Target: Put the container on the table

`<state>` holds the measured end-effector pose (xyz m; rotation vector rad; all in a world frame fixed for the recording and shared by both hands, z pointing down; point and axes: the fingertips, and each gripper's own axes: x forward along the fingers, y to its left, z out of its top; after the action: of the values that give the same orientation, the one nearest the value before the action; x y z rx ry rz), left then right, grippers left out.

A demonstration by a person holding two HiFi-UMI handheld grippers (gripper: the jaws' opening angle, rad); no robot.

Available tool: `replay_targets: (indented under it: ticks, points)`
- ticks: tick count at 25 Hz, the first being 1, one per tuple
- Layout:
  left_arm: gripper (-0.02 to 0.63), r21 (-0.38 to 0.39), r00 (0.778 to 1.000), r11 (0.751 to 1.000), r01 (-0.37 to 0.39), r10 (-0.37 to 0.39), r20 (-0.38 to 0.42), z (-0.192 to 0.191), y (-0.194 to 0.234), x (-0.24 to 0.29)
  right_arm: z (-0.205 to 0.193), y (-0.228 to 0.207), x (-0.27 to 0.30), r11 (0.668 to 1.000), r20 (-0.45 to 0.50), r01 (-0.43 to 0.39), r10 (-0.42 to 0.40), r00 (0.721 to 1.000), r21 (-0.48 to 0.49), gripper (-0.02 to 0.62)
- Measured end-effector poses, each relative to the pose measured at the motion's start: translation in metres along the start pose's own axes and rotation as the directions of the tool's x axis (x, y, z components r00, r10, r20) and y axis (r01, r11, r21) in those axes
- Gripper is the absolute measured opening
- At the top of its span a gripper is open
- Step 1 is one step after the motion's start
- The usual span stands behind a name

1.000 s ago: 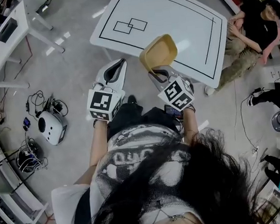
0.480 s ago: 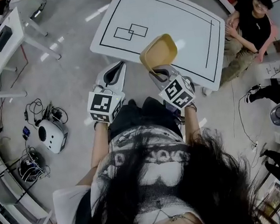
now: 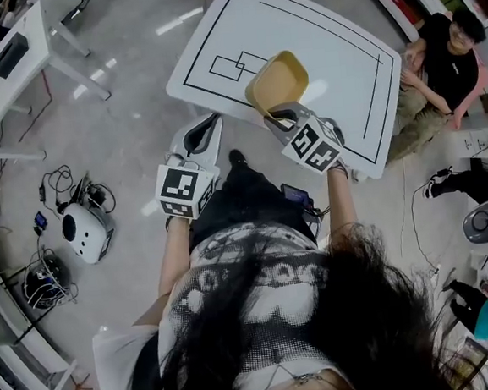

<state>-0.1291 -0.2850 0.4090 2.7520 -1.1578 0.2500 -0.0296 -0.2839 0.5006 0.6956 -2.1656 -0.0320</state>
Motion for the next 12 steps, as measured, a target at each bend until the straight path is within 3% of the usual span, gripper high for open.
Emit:
replay_targets:
  ticks: [12]
  points:
    - [0.0, -0.003, 0.994, 0.995, -0.103, 0.103, 0.019, 0.024, 0.05, 0.047, 0.011, -0.111, 0.069, 0.969, -0.087, -0.12, 0.103, 0.991, -0.218, 0.021]
